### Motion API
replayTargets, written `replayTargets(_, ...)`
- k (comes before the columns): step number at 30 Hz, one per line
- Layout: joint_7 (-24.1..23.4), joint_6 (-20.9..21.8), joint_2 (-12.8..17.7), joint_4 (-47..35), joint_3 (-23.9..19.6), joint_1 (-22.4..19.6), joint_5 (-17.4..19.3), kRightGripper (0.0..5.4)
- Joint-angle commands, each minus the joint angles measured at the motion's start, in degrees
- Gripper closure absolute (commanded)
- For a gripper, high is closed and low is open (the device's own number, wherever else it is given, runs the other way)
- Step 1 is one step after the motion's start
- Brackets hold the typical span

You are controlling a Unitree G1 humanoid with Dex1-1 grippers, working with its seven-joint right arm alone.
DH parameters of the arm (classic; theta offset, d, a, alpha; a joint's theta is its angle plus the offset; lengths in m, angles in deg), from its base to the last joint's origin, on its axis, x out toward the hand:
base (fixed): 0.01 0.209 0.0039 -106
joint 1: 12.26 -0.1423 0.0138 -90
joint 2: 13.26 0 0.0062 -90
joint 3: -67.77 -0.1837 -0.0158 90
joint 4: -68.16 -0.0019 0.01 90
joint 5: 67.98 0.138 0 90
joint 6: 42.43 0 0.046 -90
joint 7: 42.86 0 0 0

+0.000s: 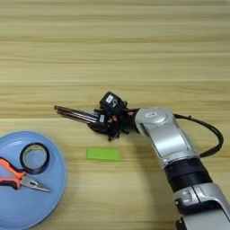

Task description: Move the objects on the table

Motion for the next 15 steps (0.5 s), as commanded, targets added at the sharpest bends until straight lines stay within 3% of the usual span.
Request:
replayTargets(1,1.01,-0.8,2.6,-4.4,-1.38,-0.91,1.11,1.7)
replayTargets(15,9.1,-2.11,7.88,-16.02,-2.15,5.84,3.55,1.73)
